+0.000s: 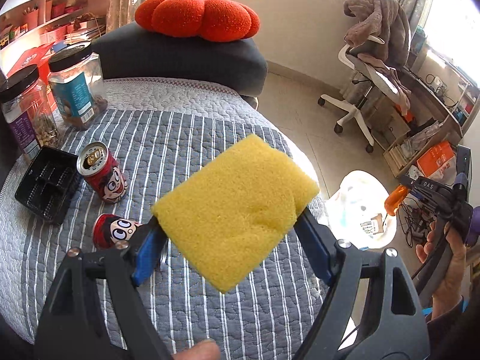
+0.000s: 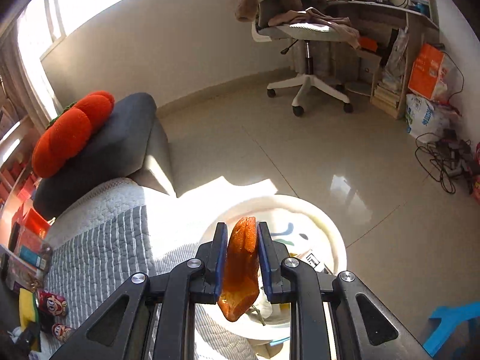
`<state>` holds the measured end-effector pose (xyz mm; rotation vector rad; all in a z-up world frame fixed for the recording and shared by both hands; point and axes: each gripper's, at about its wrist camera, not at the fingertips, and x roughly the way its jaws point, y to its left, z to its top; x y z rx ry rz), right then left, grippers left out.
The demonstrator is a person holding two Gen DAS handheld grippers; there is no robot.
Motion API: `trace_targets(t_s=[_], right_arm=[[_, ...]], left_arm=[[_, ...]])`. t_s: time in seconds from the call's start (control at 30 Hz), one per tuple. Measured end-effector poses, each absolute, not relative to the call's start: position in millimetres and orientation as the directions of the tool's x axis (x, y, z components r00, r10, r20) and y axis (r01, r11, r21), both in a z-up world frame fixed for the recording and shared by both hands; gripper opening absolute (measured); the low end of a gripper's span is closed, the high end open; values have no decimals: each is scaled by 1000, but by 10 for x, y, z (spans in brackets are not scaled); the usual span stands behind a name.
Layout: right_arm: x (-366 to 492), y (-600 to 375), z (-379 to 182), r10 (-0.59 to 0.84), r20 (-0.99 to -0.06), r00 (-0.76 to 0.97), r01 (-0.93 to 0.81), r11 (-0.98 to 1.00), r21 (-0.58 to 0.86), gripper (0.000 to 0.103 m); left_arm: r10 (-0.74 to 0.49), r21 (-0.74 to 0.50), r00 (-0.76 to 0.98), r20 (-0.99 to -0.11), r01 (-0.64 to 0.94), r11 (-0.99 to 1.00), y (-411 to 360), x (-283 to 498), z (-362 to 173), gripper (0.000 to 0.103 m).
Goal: Collect trash
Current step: 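Carry both items to the bucket and open the right tool to drop the peel, then open the left tool over the bucket to drop the yellow sponge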
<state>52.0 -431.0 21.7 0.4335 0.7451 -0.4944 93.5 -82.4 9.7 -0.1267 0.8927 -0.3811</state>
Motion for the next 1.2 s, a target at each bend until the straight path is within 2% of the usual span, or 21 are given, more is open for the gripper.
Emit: trace_targets(t_s=[0.03,0.07,0.13,0.2,0.27,0.37,0.47,0.63,0.77,1.03,1.2], right_arm=[[528,-4357,190,-259,-736,626,571,795,206,22],[528,-4396,173,-247,-742,623,573,790,218,27],[481,-4474,172,-233,-745,625,585,771,249,42],[386,-4537,224,-233,-730,643,596,750,286,68],[280,-4579,310,-243,-704,668,602,732,318,81],[112,-4662,431,-275,-676,684,619,710,336,89],[-82,-4773,506,-329,-661,675,662,666,344,103],[-520,-5060,605,-334,-602,725,661,582,474,103],[-731,-5266,597,-317,-599,735,660,535,527,103],[-1065,-5468,681,-413,-569,711,702,468,537,103],[-1118,-5586,604,-377,-587,716,697,437,569,103]], left_arm=[[-382,-264,562,-734,282,922,-891,937,105,82],[-389,-265,558,-733,292,919,-953,940,113,82],[-404,-269,552,-730,312,911,-1091,948,148,82],[-425,-276,546,-722,336,900,-1223,964,197,82],[-445,-275,543,-712,368,888,-1395,974,256,82],[-469,-266,535,-703,413,871,-1681,995,313,83],[-497,-273,512,-701,451,850,-1971,1026,318,83],[-529,-280,476,-703,499,820,-2489,1075,302,83],[-543,-274,443,-713,536,798,-2866,1087,253,83],[-537,-251,386,-750,586,771,-3424,1084,82,85],[-541,-283,314,-780,594,753,-3558,1110,-6,92]])
